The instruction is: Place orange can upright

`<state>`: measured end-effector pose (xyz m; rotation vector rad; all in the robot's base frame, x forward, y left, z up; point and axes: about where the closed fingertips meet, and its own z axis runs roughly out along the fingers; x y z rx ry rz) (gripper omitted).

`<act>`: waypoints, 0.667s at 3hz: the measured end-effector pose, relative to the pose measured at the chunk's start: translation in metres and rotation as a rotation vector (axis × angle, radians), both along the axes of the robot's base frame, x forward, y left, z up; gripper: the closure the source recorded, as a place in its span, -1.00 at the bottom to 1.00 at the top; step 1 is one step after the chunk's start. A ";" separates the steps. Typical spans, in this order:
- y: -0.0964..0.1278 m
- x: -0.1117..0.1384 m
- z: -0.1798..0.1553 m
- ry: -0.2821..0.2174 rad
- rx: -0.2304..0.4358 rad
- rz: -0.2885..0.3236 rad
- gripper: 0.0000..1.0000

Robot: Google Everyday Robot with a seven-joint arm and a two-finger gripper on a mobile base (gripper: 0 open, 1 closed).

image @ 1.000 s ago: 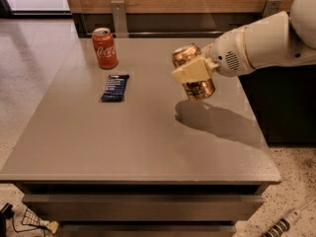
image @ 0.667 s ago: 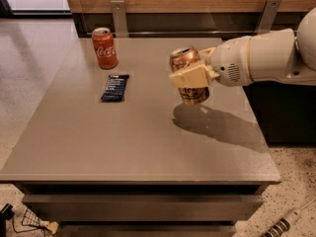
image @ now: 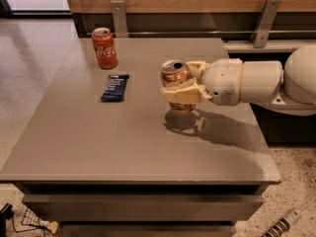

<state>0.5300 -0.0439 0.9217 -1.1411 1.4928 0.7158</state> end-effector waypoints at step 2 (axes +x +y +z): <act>0.001 -0.002 -0.021 -0.077 0.044 0.043 1.00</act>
Offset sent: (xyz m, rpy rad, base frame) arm -0.0021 -0.0057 -0.0347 0.0723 -0.0930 0.0423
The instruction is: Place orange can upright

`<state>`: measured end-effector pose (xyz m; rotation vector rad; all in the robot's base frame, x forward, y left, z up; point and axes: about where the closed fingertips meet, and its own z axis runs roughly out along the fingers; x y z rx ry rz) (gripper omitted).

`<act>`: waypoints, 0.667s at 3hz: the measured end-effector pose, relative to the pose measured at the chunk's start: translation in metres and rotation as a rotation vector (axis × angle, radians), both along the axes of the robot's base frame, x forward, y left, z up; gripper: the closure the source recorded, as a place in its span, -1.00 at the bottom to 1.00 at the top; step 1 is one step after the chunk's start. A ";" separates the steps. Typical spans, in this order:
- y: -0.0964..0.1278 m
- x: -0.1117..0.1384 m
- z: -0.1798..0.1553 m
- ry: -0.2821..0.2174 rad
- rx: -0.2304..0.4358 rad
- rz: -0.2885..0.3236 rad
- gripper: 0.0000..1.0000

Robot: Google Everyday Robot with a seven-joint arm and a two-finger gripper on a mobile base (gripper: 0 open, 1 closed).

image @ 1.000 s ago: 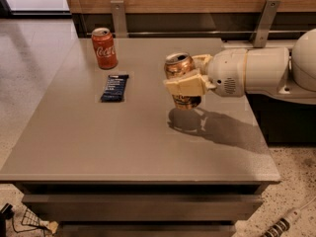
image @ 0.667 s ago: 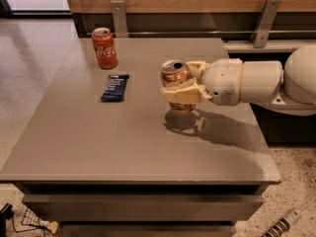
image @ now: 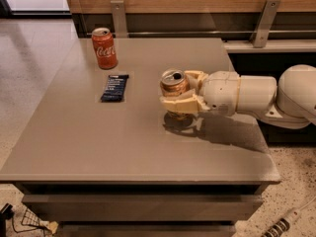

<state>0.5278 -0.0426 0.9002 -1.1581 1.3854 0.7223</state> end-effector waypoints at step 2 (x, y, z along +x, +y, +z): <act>-0.007 0.003 -0.019 0.021 0.069 0.001 1.00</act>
Offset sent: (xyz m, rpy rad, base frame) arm 0.0070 -0.0161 -0.0322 0.1112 0.0395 -0.0060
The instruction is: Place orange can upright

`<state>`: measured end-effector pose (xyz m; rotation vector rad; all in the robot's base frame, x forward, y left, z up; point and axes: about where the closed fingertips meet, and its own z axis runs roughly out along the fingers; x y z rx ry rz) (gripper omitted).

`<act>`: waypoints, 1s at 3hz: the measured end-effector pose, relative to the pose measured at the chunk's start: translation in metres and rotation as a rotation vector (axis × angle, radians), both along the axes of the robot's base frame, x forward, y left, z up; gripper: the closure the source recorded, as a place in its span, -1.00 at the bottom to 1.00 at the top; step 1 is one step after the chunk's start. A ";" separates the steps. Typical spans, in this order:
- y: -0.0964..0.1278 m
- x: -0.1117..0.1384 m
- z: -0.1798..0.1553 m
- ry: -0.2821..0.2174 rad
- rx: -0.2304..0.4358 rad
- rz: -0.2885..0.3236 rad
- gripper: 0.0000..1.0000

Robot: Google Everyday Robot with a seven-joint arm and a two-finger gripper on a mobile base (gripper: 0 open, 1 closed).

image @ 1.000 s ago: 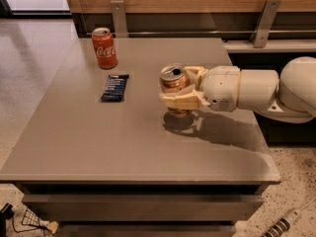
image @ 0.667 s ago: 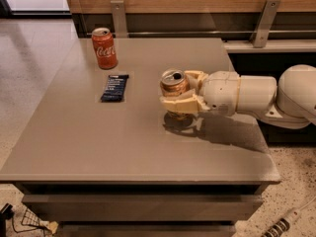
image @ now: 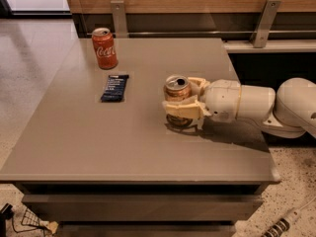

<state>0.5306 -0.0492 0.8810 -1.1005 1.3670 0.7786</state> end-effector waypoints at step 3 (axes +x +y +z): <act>-0.004 0.001 -0.005 0.018 0.024 -0.005 0.01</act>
Offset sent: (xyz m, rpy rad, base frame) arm 0.0008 -0.0042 -0.0074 0.0232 0.0170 -0.0055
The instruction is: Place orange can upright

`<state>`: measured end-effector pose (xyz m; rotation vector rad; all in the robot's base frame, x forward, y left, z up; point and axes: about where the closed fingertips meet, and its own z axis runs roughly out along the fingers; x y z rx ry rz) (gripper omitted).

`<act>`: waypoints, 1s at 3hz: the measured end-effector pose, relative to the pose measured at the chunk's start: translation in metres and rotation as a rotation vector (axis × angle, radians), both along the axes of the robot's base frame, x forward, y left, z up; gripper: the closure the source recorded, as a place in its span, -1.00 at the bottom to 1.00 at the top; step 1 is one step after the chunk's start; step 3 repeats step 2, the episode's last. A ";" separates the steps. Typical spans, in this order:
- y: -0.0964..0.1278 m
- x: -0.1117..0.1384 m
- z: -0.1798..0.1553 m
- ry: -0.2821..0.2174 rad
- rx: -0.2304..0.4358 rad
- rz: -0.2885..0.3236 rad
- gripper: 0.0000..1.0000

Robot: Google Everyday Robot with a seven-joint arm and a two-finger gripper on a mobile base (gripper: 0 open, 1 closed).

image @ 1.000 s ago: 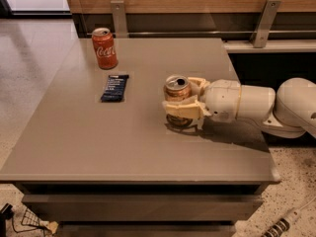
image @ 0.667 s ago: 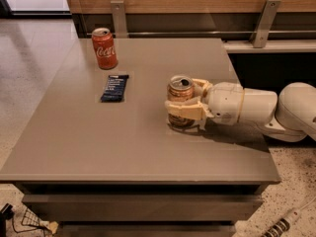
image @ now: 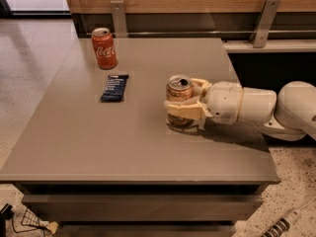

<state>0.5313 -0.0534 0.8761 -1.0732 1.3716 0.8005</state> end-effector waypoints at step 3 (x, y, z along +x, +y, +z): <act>0.002 0.000 0.000 -0.001 0.000 0.005 -0.90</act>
Offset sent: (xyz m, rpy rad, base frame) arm 0.0000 0.0000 0.0000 0.0000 0.0000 0.0000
